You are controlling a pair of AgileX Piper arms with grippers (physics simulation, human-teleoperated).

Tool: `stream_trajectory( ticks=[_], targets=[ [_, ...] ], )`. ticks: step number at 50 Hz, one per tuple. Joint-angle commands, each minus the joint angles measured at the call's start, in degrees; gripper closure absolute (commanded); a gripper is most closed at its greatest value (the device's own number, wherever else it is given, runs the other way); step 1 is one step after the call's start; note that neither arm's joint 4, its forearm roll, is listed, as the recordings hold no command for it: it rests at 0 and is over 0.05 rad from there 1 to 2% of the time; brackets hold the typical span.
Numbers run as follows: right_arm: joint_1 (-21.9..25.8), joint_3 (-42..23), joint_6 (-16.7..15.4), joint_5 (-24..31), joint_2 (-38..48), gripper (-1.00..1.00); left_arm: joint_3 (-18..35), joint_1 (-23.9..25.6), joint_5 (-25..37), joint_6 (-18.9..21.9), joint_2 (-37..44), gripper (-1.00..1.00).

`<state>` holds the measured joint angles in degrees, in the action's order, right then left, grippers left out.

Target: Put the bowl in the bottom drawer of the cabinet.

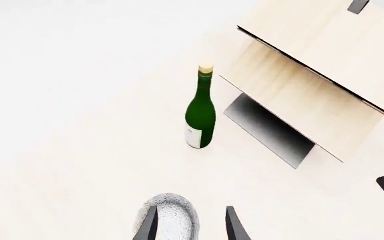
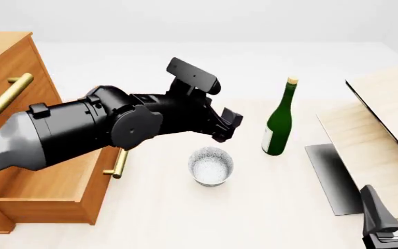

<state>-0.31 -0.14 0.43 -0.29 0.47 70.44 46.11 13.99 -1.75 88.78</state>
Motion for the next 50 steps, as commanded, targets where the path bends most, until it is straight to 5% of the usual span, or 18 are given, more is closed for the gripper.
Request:
stream_trajectory(
  ticks=[1,50],
  targets=[
    [0.0,0.0,0.0,0.0,0.0,-1.00,1.4,-1.5,1.6,-2.3,4.6,-1.00],
    [0.0,0.0,0.0,0.0,0.0,-1.00,4.3,-1.4,-1.3,-11.8,15.7,-1.00]
  ],
)
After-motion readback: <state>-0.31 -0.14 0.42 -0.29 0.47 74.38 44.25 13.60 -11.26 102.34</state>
